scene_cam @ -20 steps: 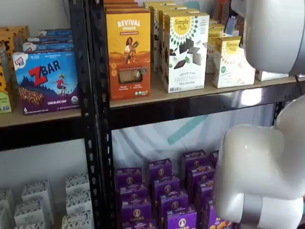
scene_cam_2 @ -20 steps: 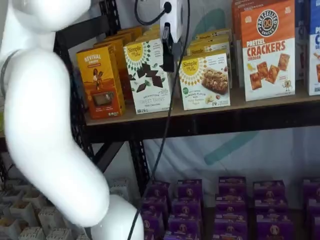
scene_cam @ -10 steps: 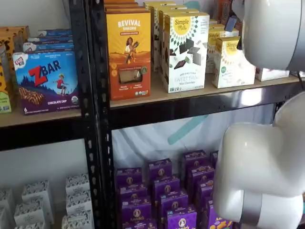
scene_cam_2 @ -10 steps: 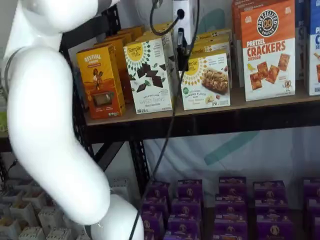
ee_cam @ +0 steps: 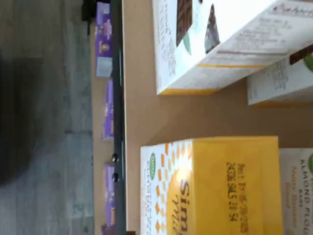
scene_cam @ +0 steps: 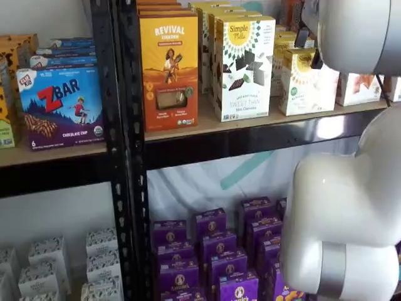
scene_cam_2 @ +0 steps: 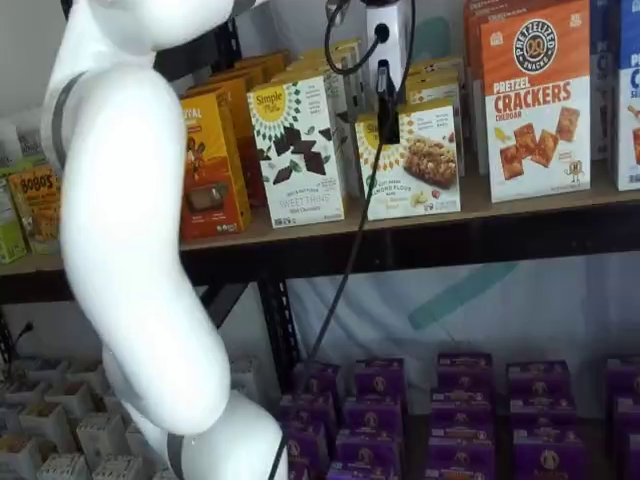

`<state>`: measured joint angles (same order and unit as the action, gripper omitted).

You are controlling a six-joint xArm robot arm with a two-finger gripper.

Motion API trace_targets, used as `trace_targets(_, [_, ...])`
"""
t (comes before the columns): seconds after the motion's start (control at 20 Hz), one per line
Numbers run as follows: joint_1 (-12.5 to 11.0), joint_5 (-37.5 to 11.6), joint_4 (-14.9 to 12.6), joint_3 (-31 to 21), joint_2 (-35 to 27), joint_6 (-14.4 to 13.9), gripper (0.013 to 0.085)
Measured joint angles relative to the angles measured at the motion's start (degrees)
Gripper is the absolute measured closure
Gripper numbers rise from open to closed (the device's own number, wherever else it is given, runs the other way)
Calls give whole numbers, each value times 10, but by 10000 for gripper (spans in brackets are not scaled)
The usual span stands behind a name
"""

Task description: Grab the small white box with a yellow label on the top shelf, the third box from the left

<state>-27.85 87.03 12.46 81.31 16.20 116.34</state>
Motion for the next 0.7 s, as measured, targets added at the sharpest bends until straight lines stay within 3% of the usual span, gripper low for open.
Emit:
trace_targets(0.45, [19,79,-56,71,-62,-17,130])
trace_targets(0.7, [36,75,-78,62,-65,-30,130])
